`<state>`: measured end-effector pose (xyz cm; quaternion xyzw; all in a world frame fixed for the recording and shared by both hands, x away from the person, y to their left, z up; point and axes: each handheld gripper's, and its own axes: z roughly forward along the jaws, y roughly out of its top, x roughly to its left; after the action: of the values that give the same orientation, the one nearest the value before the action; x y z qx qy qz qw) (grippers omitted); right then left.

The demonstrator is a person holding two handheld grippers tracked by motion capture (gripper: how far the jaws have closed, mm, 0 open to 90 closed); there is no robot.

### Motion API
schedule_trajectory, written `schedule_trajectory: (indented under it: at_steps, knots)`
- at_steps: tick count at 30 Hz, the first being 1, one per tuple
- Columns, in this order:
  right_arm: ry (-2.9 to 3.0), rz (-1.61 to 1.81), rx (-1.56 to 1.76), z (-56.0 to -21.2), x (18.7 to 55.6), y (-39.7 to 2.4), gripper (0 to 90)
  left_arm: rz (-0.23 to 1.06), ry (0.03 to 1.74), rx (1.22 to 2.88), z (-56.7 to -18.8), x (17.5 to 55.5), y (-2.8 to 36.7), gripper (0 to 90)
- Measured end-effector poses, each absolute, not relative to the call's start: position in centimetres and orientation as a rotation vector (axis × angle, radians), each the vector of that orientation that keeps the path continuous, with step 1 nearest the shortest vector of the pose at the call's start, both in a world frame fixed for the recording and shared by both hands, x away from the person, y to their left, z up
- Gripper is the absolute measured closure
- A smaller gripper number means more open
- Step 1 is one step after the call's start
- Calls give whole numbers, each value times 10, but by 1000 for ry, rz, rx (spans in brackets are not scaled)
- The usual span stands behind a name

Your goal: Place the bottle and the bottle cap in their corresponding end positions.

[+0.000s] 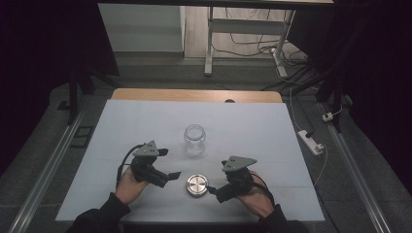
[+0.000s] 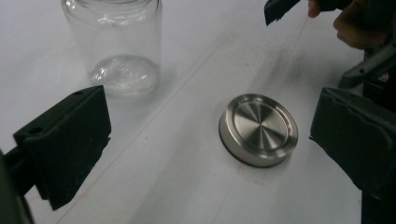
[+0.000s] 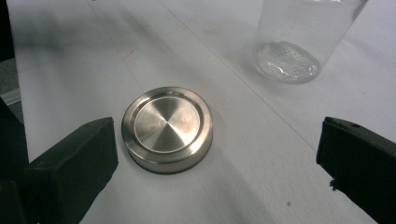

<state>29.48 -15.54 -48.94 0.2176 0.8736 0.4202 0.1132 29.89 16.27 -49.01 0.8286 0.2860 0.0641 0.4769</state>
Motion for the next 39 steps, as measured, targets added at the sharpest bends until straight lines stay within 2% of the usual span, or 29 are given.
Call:
schedule_trajectory:
  at_steps: [30,39]
  knots:
    - [2446,1203,845,-484,283,-220,0,256,921,1952,-500,220,252,0]
    - [2377,1195,943,-485,277,-248,0,285,1007,1878,-505,197,280,0]
